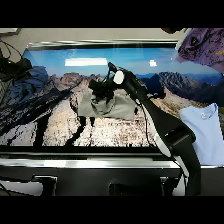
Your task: Fold the clothes and pants, and hang the long-sleeved shirts on hangers.
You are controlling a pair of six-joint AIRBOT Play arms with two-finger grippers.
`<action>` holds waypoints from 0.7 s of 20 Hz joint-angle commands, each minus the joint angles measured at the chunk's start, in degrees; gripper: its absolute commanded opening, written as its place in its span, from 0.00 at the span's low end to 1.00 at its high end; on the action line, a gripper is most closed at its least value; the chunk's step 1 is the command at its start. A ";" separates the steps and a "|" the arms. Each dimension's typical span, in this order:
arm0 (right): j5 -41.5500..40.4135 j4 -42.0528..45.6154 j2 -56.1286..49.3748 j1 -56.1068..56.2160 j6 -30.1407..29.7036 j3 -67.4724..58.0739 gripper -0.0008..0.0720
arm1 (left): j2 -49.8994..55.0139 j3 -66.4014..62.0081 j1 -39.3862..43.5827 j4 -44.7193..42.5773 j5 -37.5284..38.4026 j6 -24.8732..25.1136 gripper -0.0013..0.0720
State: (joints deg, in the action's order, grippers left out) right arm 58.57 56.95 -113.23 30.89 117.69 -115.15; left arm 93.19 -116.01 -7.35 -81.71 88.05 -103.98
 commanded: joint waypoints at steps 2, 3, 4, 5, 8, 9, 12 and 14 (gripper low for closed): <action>1.16 -2.40 -0.22 0.42 -2.78 -0.07 0.43 | 0.09 1.07 -0.07 0.00 0.04 0.02 0.05; 1.66 -5.18 -0.09 0.39 -5.20 -0.07 0.53 | 0.09 1.44 -0.07 0.00 0.04 0.02 0.05; 2.60 -8.24 0.52 0.04 -8.44 -0.07 0.59 | 0.09 1.75 -0.07 0.00 0.02 0.04 0.05; 4.17 -9.99 1.73 -0.55 -11.08 -0.07 0.59 | 0.09 1.84 -0.07 0.00 0.02 0.04 0.05; 10.73 -9.73 7.96 -7.39 -14.58 -0.07 0.68 | 0.07 1.81 -0.09 0.00 0.02 0.04 0.05; 13.62 -9.70 10.58 -11.47 -16.76 -0.07 0.74 | 0.02 1.81 -0.09 0.00 0.04 0.02 0.05; 21.99 -9.68 16.11 -26.34 -22.86 -0.04 0.77 | -0.22 1.81 -0.24 0.00 0.04 0.04 0.05; 27.23 -9.86 16.65 -36.13 -26.36 0.87 0.77 | -0.35 1.79 -0.52 0.00 0.04 0.04 0.05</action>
State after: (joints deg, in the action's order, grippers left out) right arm 77.01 47.68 -99.29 6.66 97.60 -114.93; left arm 93.01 -114.21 -7.62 -81.71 88.09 -103.96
